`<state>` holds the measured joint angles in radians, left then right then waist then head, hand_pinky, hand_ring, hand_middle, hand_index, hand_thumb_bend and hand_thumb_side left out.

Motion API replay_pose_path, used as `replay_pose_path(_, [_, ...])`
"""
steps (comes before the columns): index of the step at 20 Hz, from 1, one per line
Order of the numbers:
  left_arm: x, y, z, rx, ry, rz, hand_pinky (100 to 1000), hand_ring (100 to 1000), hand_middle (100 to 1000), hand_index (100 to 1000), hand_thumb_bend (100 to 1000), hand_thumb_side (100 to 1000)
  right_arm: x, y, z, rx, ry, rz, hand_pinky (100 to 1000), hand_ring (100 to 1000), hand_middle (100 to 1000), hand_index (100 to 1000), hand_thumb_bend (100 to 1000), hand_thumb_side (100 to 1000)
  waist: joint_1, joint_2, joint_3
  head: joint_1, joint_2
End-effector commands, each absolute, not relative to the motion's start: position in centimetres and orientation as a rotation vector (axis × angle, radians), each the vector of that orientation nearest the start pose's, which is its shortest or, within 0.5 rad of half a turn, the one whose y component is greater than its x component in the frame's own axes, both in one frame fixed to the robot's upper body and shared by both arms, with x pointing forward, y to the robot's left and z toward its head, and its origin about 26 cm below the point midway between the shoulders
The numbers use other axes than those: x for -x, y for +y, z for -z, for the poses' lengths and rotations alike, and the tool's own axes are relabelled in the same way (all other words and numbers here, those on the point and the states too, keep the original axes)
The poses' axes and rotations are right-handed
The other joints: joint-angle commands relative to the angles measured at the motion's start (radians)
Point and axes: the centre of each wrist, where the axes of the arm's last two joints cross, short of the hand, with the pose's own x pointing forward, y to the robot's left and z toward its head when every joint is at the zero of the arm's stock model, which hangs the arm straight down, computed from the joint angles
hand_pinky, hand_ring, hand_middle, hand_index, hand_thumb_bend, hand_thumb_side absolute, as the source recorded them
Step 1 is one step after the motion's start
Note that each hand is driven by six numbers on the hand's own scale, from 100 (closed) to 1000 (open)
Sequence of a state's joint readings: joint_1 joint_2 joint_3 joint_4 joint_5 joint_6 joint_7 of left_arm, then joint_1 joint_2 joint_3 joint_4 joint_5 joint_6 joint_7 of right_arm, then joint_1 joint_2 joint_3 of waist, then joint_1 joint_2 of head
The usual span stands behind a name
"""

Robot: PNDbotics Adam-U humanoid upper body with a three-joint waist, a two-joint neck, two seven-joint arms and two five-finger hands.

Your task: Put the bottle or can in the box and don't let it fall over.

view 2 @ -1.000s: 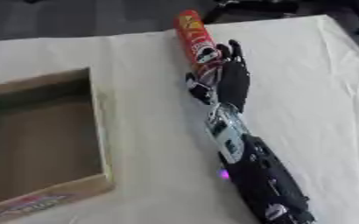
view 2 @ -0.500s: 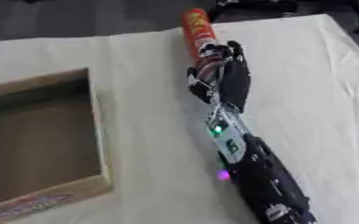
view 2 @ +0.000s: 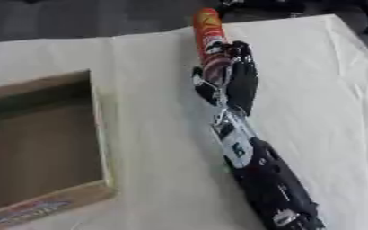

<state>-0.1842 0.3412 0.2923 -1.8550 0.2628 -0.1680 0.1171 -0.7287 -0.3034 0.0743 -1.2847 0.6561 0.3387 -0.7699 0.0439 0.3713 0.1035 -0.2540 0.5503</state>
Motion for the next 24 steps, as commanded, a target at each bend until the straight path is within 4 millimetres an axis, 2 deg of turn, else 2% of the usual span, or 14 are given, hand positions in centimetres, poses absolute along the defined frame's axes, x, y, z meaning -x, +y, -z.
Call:
replay_pose_path(1, [-29.1, 36.3, -16.9, -0.281, -2.287, -0.135, 894, 845, 796, 638, 1000, 287, -43.1, -23.3, -18.4, 1.603, -1.782, 0.15, 306, 695, 760, 662, 488, 100, 0.005, -0.013, 0.004, -0.003, -0.014])
replay_pose_path(24, [-29.1, 36.3, -16.8, -0.281, -2.285, -0.133, 895, 845, 796, 637, 1000, 287, -41.5, -22.3, -22.6, 1.739, -2.063, 0.172, 363, 663, 696, 622, 424, 100, 0.003, -0.018, 0.007, -0.01, -0.013])
